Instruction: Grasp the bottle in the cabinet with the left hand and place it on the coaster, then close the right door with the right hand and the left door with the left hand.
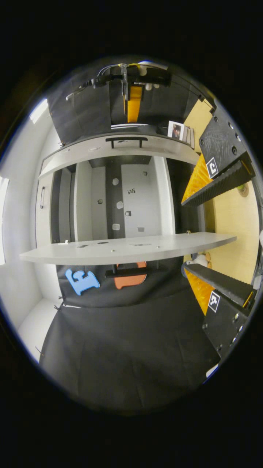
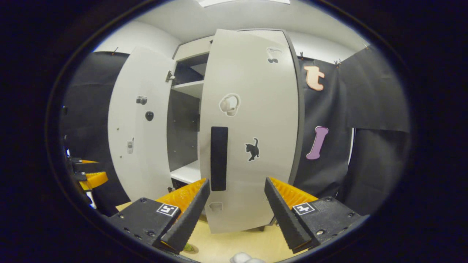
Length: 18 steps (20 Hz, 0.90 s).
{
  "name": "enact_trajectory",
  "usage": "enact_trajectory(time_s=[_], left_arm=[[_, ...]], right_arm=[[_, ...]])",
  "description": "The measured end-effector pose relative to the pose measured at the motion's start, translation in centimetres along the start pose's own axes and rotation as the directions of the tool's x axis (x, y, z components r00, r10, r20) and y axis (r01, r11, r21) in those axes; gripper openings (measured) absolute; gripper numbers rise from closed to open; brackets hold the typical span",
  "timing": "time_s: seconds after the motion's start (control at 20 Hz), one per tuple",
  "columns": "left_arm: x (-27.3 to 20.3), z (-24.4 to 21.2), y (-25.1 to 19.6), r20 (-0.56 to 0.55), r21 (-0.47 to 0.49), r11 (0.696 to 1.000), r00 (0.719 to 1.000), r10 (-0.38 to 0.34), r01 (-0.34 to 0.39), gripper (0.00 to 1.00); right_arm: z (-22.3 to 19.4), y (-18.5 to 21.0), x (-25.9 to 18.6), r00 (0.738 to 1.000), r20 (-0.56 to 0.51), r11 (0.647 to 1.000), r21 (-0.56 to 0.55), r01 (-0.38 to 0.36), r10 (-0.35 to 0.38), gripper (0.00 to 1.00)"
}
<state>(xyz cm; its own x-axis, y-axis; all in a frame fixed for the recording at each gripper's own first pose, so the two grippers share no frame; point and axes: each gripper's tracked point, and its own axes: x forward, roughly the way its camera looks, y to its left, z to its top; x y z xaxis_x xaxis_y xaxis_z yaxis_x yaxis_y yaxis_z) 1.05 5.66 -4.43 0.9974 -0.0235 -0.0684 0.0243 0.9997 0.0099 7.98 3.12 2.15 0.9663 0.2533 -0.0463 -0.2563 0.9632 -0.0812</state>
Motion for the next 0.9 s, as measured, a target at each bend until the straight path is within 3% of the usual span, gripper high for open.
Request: enact_trajectory(time_s=[0.55, 0.9], left_arm=[[4.3, 2.3, 9.8, 0.041, 0.03, 0.997, 0.997, 0.064, -0.065, 0.96], [9.1, 4.2, 15.1, 0.068, 0.045, 0.99, 0.989, 0.129, -0.132, 0.98]], right_arm=[[-3.4, 2.1, -3.7, 0.994, -0.058, 0.995, 0.033, 0.095, -0.093, 0.99], [-4.8, 0.9, -5.9, 0.982, -0.103, 0.985, 0.054, 0.166, -0.16, 0.96]])
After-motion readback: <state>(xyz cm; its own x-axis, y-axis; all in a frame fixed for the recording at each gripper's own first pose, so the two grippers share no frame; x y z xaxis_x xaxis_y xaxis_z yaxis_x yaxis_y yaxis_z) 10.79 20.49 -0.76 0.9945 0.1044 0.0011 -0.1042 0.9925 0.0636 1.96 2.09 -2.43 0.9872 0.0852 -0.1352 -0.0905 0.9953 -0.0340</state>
